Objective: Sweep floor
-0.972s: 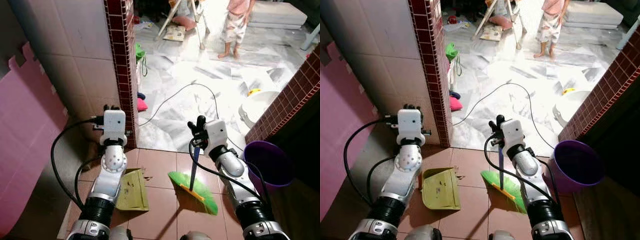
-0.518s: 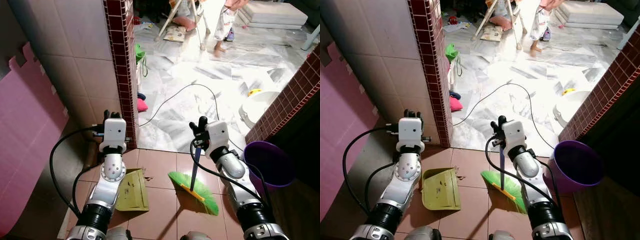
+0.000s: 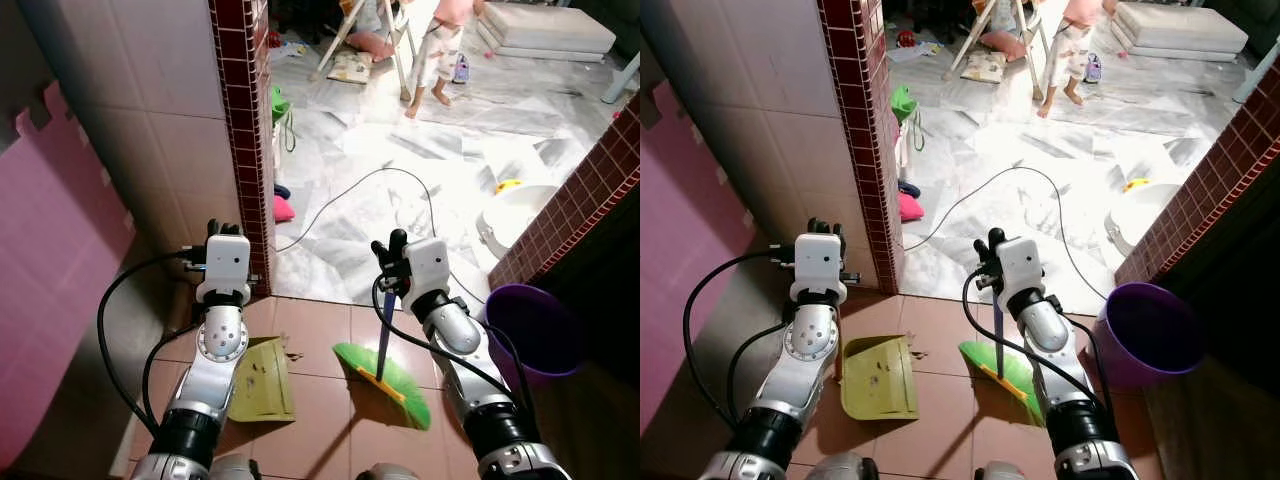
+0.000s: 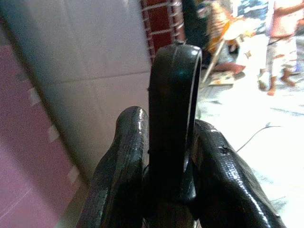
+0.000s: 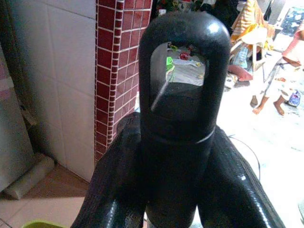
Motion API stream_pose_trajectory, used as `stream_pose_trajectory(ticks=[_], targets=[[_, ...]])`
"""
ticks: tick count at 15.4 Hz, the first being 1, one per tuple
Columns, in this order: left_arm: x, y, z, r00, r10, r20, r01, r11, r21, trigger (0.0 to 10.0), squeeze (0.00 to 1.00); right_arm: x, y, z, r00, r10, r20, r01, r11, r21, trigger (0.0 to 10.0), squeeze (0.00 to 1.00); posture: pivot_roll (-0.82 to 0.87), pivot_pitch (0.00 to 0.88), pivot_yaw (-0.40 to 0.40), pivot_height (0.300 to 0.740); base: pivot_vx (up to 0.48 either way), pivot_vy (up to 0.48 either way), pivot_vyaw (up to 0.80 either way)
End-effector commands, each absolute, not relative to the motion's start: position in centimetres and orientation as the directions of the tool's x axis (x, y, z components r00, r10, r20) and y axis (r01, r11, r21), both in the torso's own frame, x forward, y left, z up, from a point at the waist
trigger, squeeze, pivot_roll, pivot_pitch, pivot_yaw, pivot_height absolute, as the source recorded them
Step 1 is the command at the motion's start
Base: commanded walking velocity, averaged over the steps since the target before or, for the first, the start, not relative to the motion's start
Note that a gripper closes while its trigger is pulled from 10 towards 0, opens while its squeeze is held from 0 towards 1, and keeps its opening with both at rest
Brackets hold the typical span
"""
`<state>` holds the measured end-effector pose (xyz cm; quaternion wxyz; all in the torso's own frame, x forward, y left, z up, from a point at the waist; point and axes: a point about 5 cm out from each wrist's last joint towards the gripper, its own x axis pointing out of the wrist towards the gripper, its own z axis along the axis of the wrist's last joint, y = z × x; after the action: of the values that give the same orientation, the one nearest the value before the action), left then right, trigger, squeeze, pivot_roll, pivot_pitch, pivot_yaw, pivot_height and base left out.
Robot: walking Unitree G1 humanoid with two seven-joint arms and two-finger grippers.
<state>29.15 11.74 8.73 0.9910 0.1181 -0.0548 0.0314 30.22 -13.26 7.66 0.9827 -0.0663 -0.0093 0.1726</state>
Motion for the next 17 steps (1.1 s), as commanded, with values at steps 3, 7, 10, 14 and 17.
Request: stream_pose_trajectory(ticks=[3, 7, 10, 14, 17], targets=[[29.3, 12.7, 8.1, 0.996, 0.073, 0.047, -0.083, 0.967, 0.241, 10.0, 0.0, 30.9, -13.4, 8.5, 0.937, 0.349, 0.013, -0.345, 0.929, -0.132, 10.0, 0.0, -0.02, 0.0, -0.09, 0.74, 0.0, 0.0, 0.0], [28.9, 13.2, 8.9, 0.991, 0.121, 0.049, -0.127, 0.978, 0.167, 10.0, 0.0, 31.4, -13.7, 9.3, 0.959, 0.278, 0.049, -0.273, 0.958, -0.09, 10.0, 0.0, -0.06, 0.0, -0.053, 0.74, 0.0, 0.0, 0.0], [28.3, 13.6, 9.1, 0.994, 0.092, 0.067, -0.1, 0.984, 0.146, 10.0, 0.0, 30.9, -13.6, 9.7, 0.966, 0.248, 0.071, -0.244, 0.968, -0.06, 10.0, 0.0, -0.07, 0.0, -0.028, 0.74, 0.0, 0.0, 0.0], [27.9, 14.4, 10.7, 0.984, 0.15, 0.1, -0.164, 0.974, 0.158, 10.0, 0.0, 30.7, -13.6, 9.6, 0.971, 0.228, 0.074, -0.225, 0.973, -0.047, 10.0, 0.0, -0.06, 0.0, 0.002, 0.74, 0.0, 0.0, 0.0], [27.6, 15.8, 11.6, 0.964, 0.237, 0.123, -0.254, 0.956, 0.149, 10.0, 0.0, 30.6, -13.3, 9.7, 0.971, 0.227, 0.07, -0.225, 0.974, -0.038, 10.0, 0.0, -0.05, 0.0, 0.003, 0.74, 0.0, 0.0, 0.0]])
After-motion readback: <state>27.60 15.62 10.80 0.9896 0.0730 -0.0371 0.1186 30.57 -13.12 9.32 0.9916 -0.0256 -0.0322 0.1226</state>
